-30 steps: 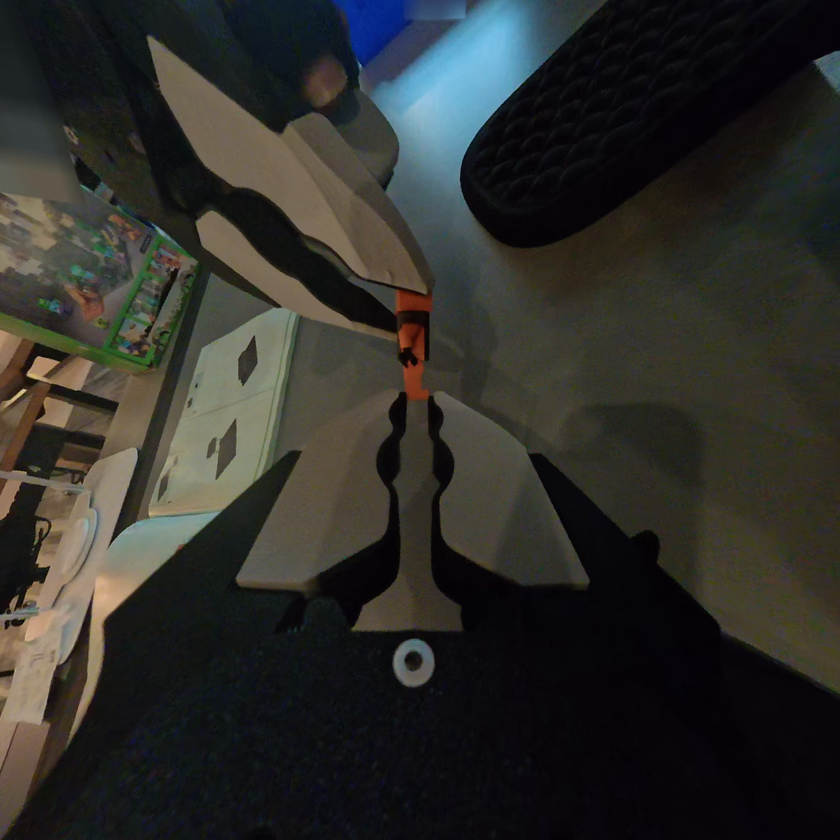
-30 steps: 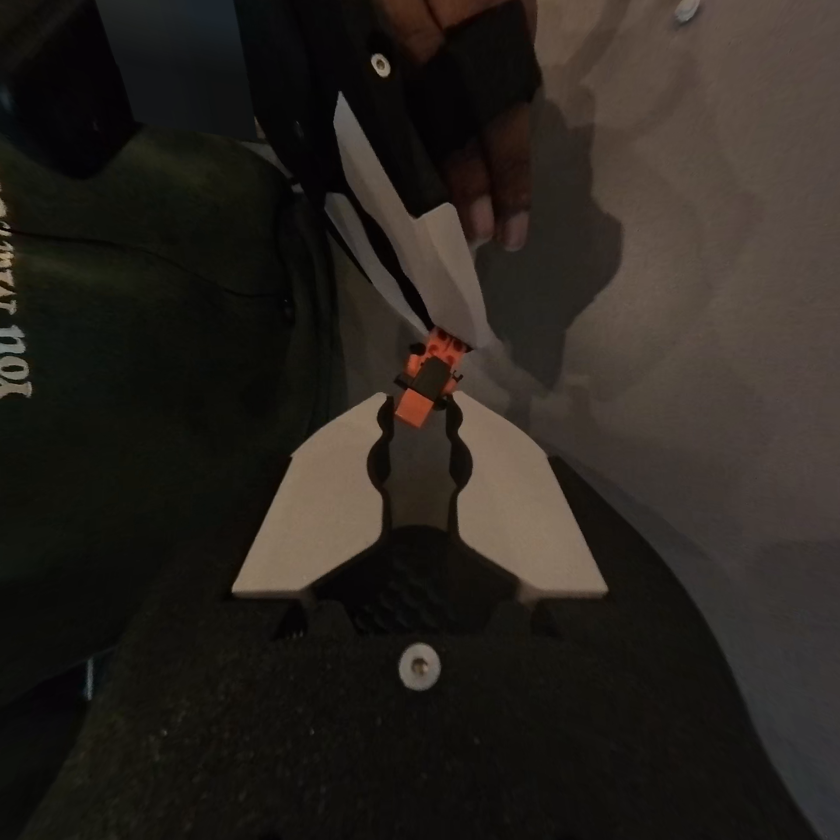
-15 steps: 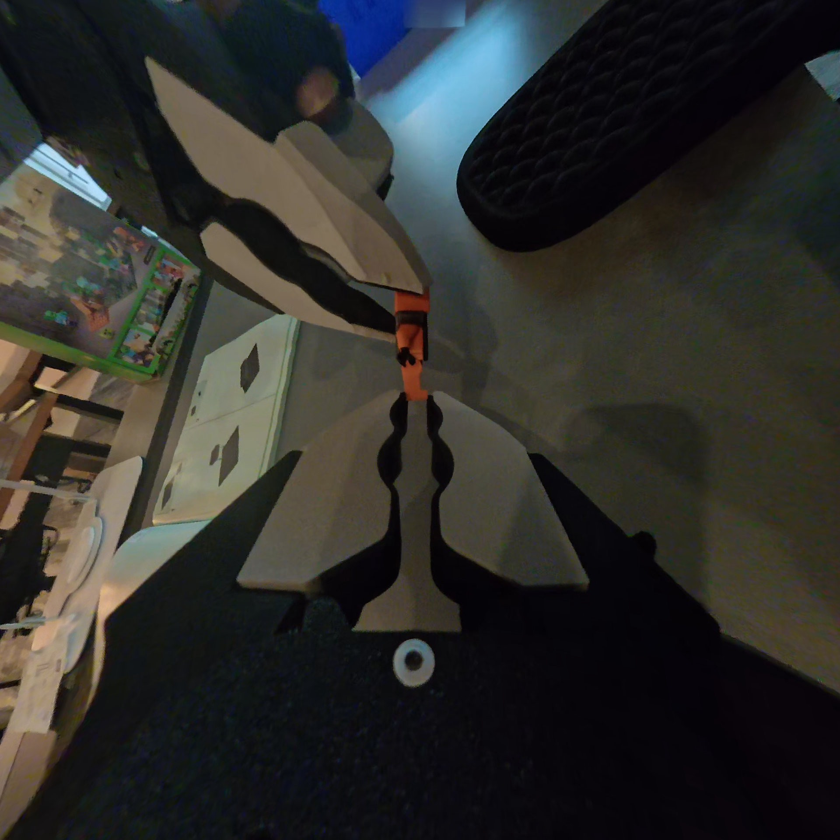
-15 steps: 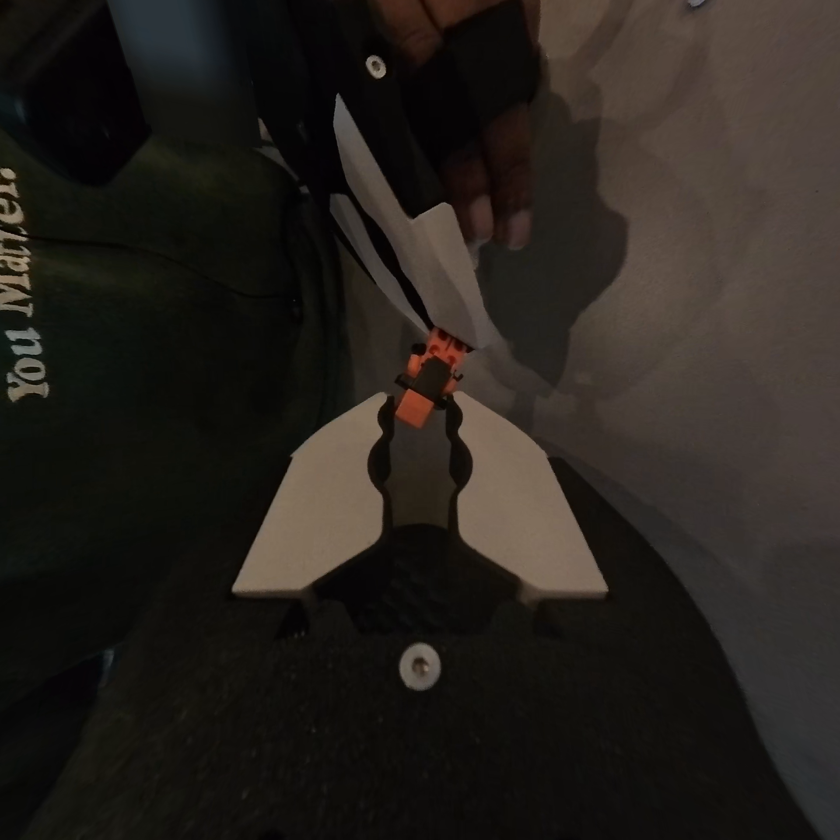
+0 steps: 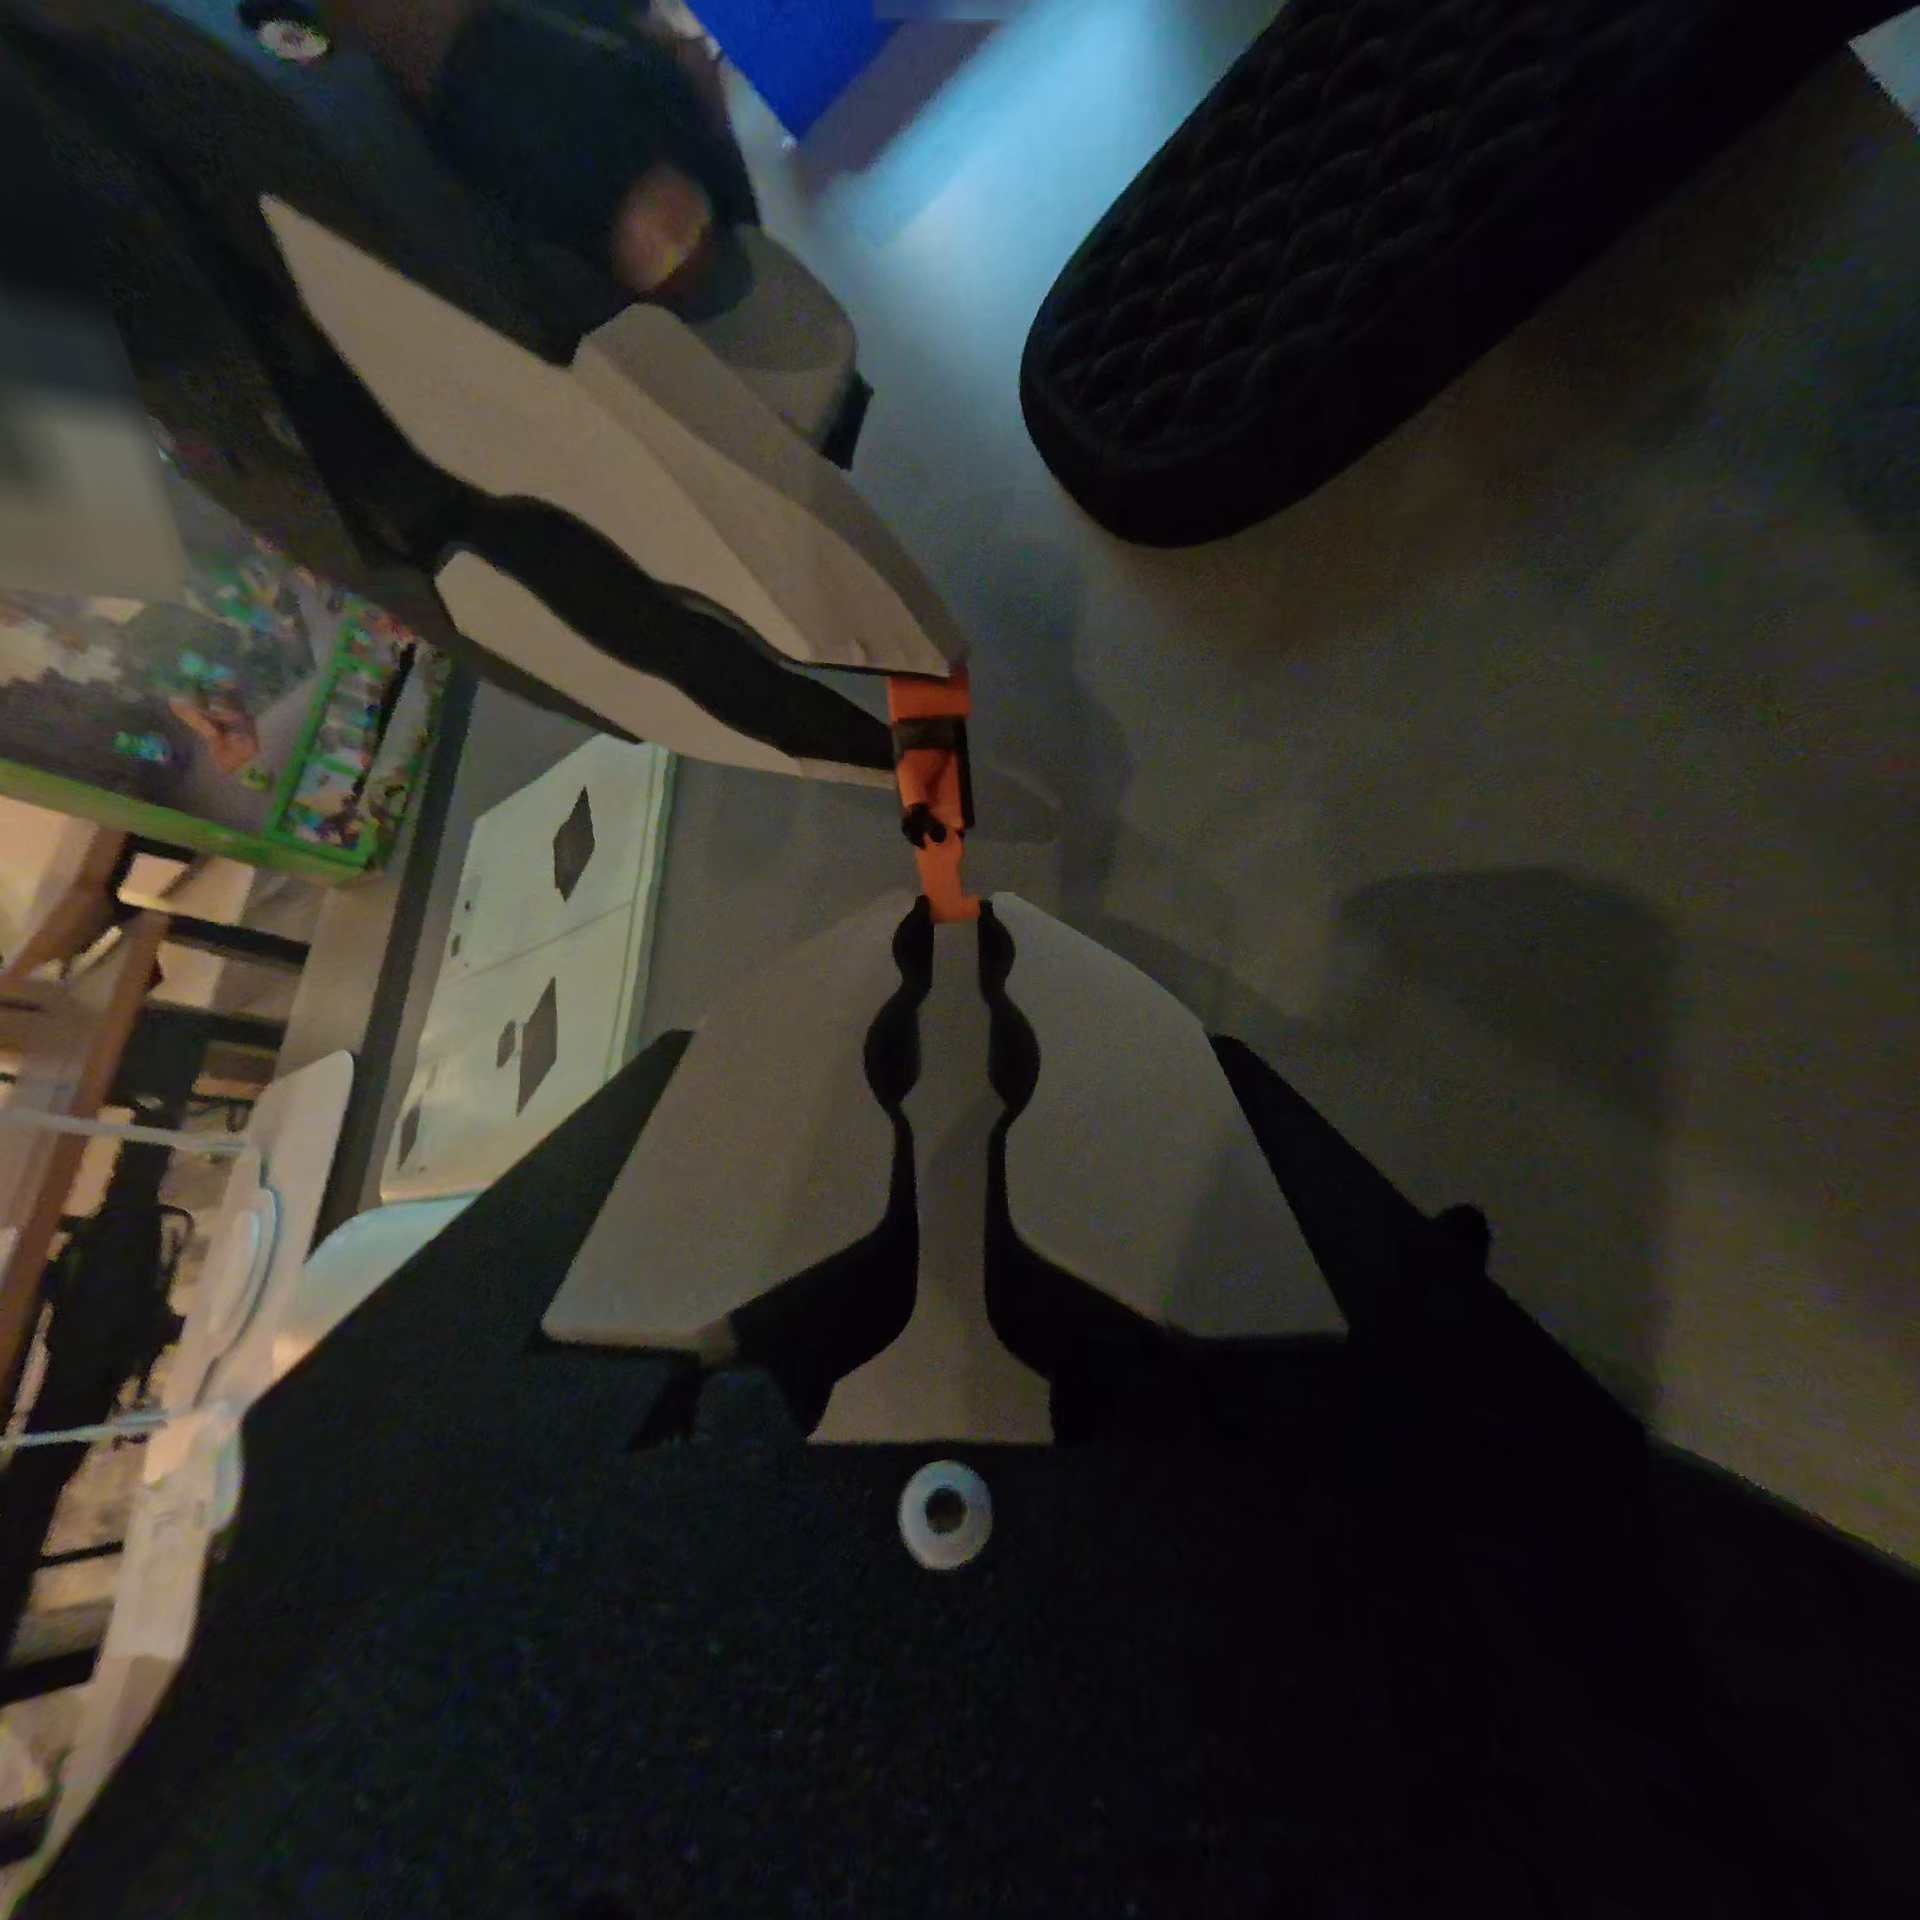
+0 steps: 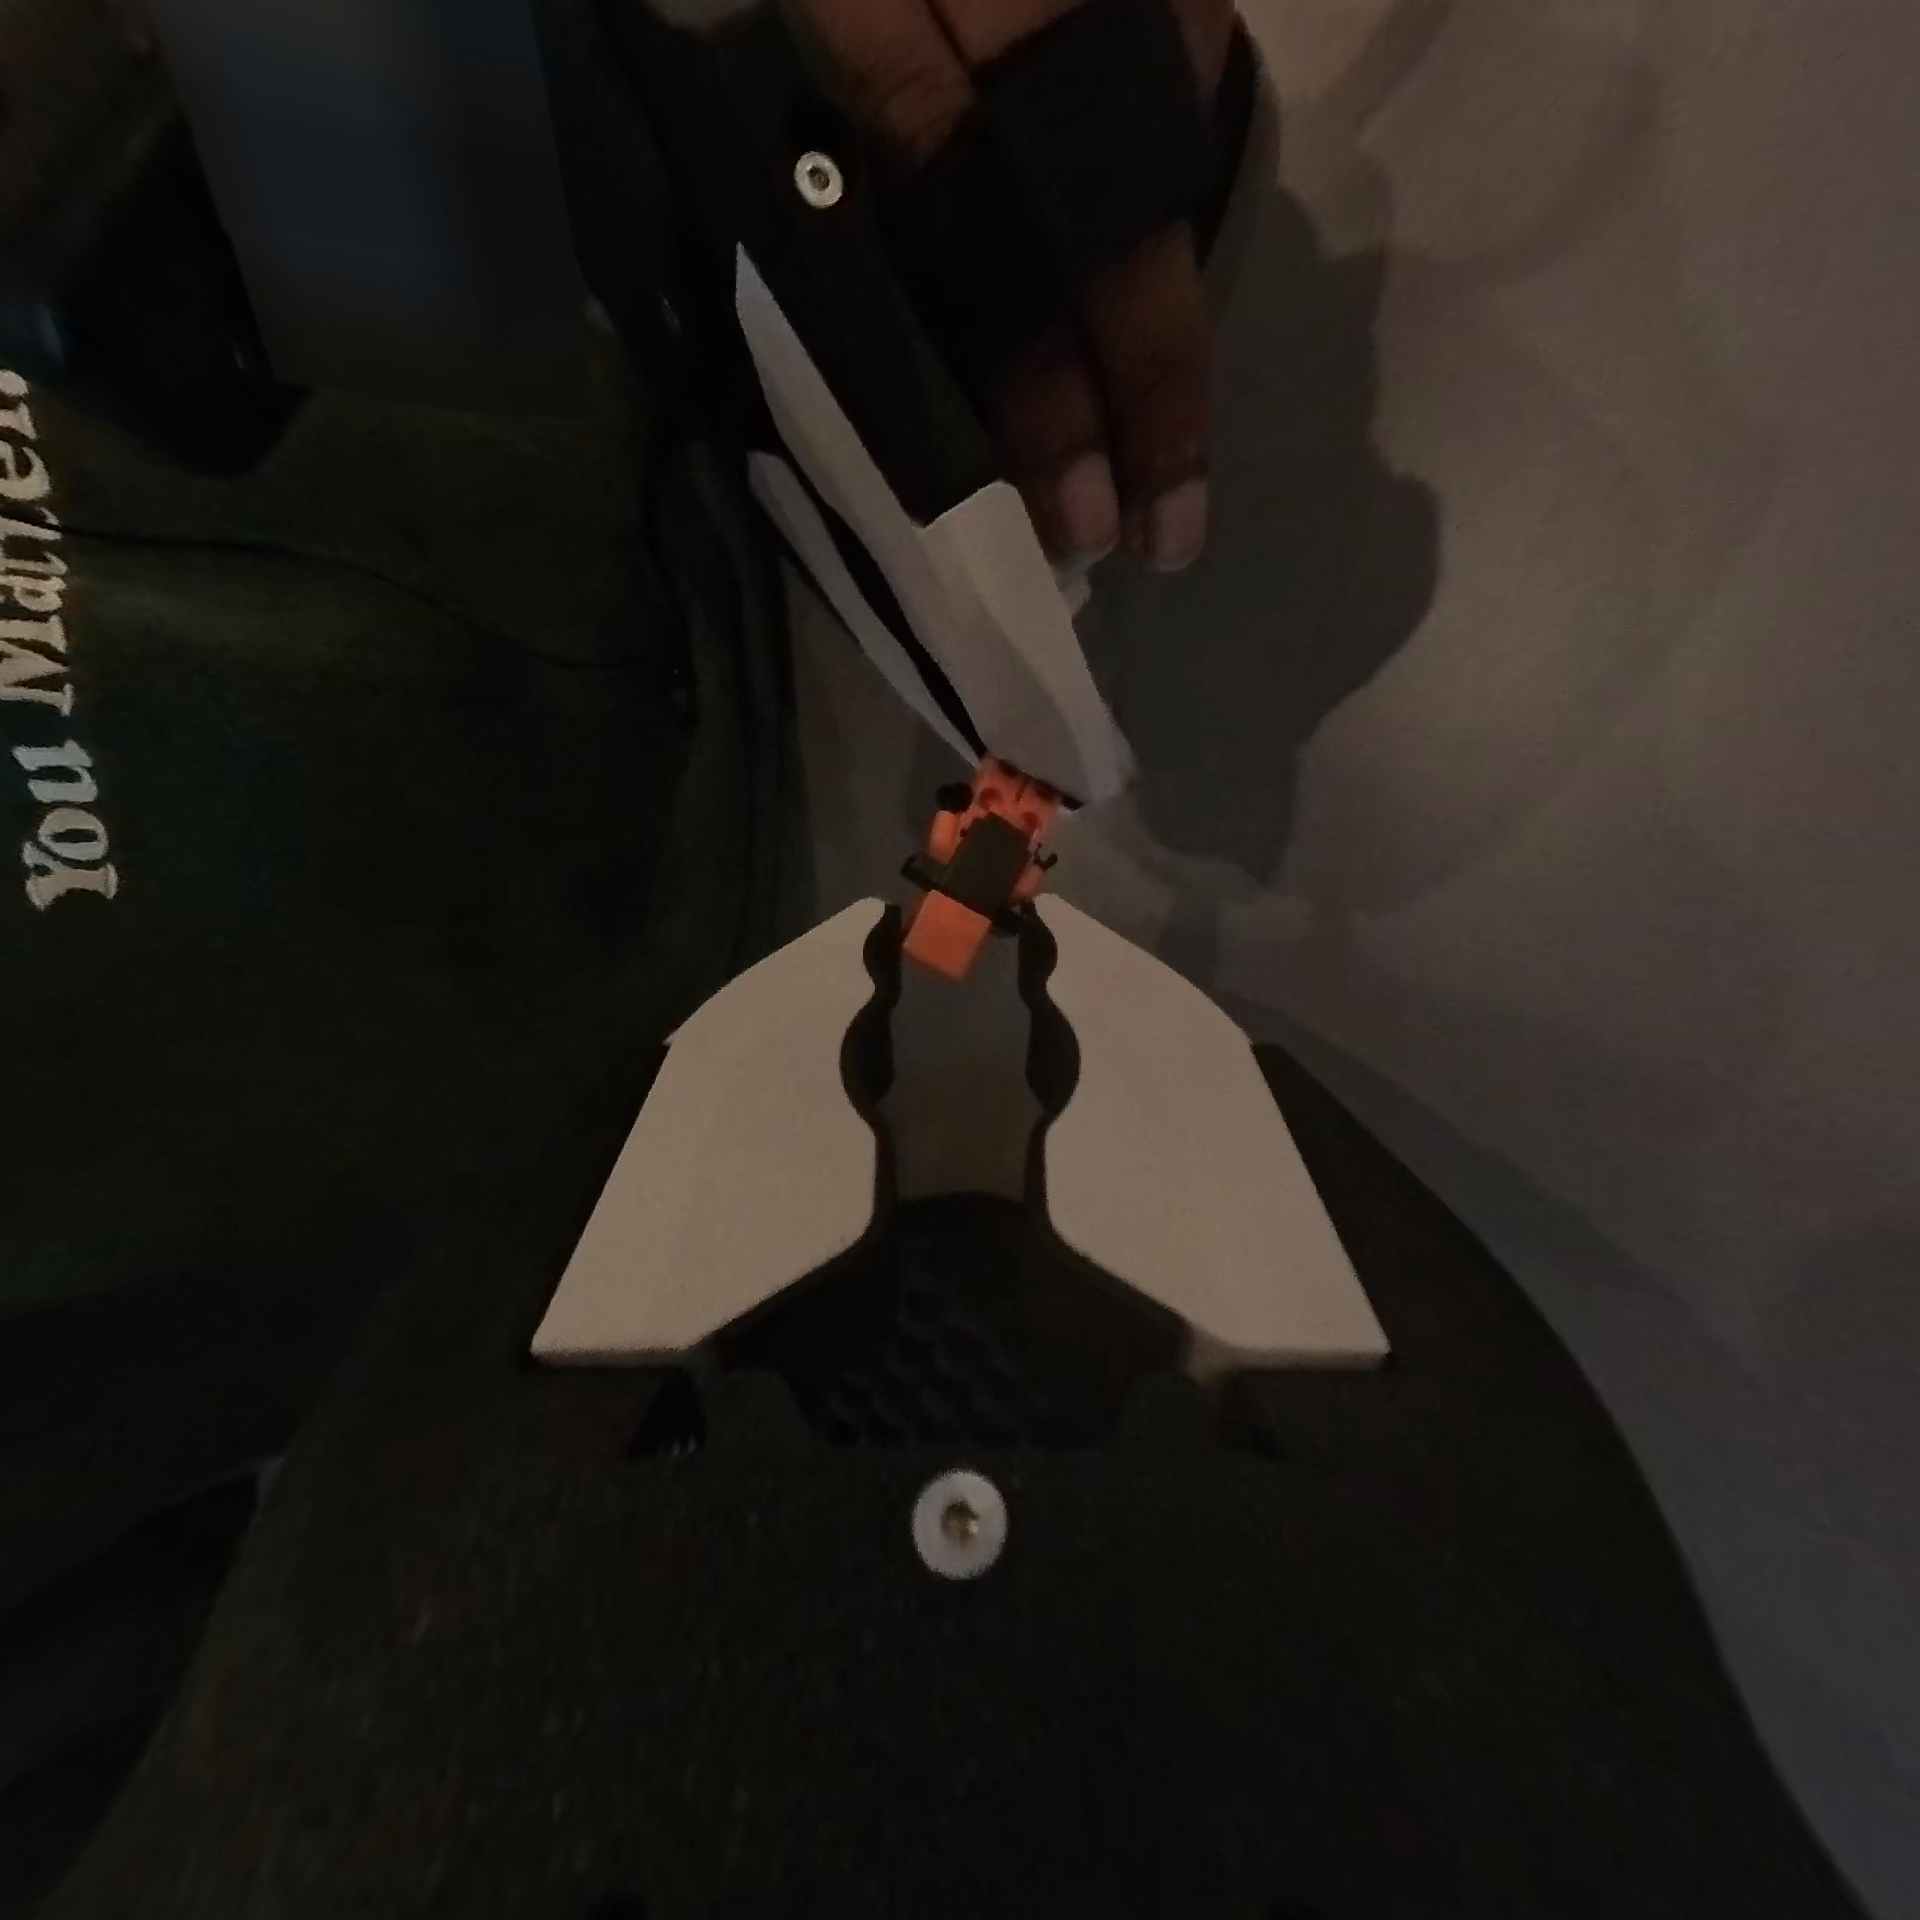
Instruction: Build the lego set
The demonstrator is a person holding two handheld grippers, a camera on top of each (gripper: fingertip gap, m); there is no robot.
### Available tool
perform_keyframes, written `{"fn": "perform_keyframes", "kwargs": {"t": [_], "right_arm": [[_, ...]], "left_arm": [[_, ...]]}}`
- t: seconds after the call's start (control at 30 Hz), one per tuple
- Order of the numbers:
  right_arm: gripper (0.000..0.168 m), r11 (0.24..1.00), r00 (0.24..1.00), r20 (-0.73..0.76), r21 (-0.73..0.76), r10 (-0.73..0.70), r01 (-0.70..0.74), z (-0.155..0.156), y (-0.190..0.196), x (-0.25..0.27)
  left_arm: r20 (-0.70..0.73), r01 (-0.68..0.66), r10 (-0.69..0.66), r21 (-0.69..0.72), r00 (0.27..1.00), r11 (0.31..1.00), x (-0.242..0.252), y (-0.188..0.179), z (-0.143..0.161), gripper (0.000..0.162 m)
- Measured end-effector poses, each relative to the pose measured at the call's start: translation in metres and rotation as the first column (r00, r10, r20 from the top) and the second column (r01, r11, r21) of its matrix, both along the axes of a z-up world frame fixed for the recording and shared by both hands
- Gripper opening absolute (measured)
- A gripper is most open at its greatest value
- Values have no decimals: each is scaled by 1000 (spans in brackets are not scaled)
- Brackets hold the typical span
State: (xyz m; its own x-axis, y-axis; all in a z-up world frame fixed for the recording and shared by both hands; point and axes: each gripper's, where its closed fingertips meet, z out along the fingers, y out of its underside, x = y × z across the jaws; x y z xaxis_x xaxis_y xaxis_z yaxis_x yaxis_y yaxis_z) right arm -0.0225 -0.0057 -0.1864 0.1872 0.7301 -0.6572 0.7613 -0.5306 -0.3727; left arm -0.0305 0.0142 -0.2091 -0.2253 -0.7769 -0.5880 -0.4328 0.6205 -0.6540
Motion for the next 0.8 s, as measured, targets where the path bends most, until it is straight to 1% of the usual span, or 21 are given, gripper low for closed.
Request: {"fn": "perform_keyframes", "kwargs": {"t": [0.13, 0.37, 0.8], "right_arm": [[21, 999, 999, 25, -22, 41, -41, 2, -3, 1], [21, 993, 993, 67, -65, 102, -98, -2, -10, 2], [21, 977, 981, 95, -143, 171, -157, -7, -29, 3]], "left_arm": [[-2, 37, -37, 47, 999, 998, 0, -4, 1, 8], [-46, 106, -101, 105, 994, 989, -1, -12, -3, 8], [-153, 277, -260, 104, 953, 955, 0, -26, -11, 8]]}}
